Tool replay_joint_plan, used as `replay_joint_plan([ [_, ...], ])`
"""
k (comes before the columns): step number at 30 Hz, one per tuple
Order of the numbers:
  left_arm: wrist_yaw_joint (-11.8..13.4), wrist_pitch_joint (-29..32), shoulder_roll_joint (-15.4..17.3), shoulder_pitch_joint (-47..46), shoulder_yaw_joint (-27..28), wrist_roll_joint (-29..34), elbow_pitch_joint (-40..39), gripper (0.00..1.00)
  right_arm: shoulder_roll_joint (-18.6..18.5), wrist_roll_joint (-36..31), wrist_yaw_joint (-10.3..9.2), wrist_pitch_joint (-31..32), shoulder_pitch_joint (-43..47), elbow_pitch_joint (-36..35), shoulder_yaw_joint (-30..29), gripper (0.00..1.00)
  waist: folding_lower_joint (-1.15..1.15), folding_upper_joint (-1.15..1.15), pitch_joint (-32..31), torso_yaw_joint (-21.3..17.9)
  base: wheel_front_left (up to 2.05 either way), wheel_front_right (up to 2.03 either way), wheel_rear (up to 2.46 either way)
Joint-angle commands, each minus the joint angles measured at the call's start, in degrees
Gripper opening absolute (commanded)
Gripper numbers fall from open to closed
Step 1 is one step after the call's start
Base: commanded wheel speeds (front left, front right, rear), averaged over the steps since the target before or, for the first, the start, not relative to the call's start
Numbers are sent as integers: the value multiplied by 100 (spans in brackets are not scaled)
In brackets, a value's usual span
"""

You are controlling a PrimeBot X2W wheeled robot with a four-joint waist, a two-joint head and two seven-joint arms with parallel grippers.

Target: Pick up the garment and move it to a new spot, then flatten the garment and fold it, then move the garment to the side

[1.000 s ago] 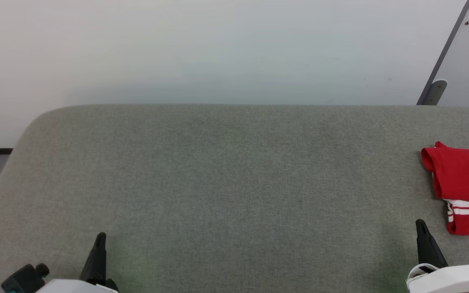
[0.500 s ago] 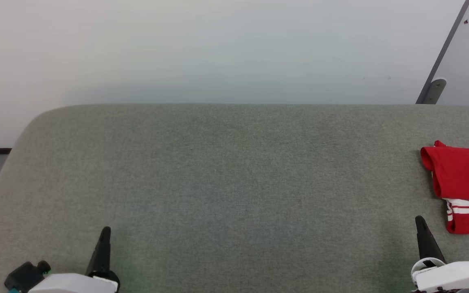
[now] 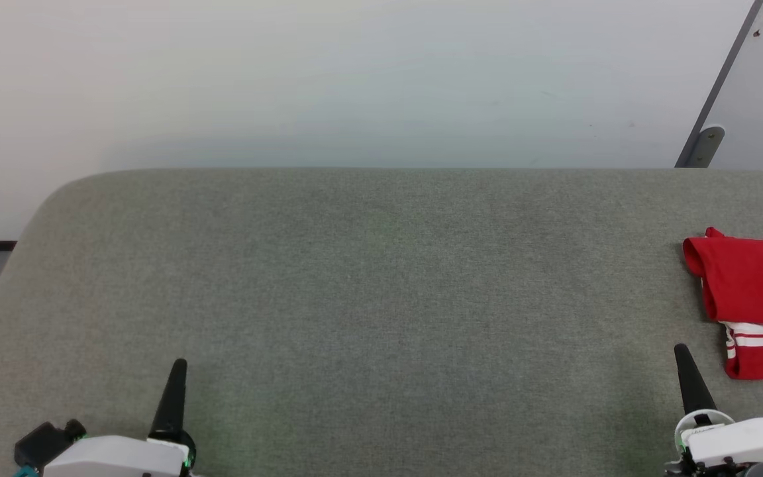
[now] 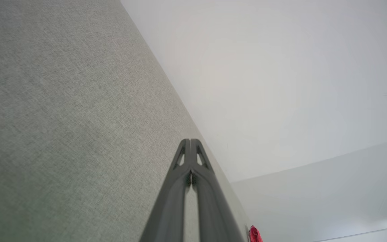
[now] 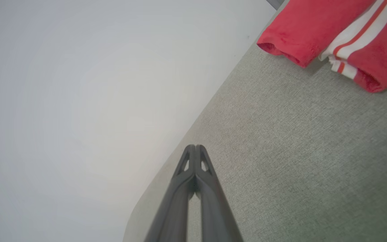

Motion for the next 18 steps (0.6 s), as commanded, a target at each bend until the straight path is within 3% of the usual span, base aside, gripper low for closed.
replay_joint_plan([
  [1,-17,35,9,-108,35,-98,-70,0,-9,145,-4,28,-121,-66,-29,0,0,0,1,-1,0,0,0],
  [18,-21,284,-169,-210,131,-810,-90,0,15,1137,-5,272,-185,-76,-63,0,0,0,21,-21,0,0,0],
])
